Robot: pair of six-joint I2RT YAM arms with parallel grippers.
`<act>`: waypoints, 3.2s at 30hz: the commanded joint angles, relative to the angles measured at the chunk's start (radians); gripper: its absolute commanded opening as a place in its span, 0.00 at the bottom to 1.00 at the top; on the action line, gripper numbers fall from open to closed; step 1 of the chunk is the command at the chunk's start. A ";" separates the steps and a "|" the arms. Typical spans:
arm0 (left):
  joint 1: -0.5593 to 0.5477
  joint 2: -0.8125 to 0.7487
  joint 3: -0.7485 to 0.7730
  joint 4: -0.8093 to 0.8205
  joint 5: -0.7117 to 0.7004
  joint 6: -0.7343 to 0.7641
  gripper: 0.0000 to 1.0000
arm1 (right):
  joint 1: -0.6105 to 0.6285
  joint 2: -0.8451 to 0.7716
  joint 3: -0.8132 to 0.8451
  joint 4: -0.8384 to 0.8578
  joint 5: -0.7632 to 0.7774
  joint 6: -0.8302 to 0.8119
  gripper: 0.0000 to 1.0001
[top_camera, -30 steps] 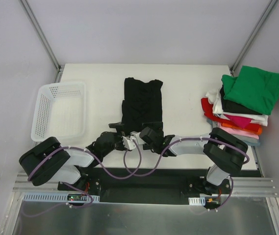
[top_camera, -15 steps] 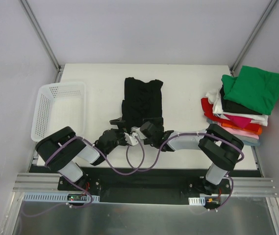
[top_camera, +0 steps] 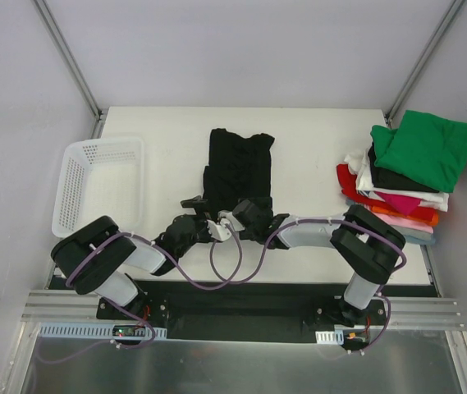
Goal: Fold and stack the t-shirts
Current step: Fold the tshirt
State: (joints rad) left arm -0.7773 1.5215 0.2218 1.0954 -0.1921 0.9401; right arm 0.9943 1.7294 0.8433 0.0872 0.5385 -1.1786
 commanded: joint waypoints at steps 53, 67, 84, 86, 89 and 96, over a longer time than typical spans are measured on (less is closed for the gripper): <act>-0.065 -0.630 0.146 -0.784 0.042 -0.055 0.65 | 0.138 -0.350 0.158 -0.661 -0.348 0.335 0.01; -0.066 -0.528 0.218 -0.705 -0.044 0.055 0.64 | 0.138 -0.409 0.148 -0.681 -0.224 0.303 0.01; 0.004 -0.394 0.338 -0.634 -0.067 0.048 0.64 | 0.118 -0.386 0.140 -0.655 -0.193 0.306 0.01; 0.081 -0.379 0.369 -0.641 -0.041 0.025 0.63 | 0.109 -0.372 0.149 -0.652 -0.196 0.304 0.01; 0.198 -0.337 0.451 -0.680 0.012 -0.027 0.63 | 0.089 -0.355 0.171 -0.655 -0.201 0.298 0.01; 0.403 -0.232 0.608 -0.756 0.169 -0.139 0.63 | 0.031 -0.338 0.217 -0.668 -0.221 0.298 0.01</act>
State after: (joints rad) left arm -0.4564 1.2469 0.7433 0.3790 -0.1474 0.8906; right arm 1.0550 1.3849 0.9974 -0.5873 0.3416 -0.8764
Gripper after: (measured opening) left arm 0.623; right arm 0.013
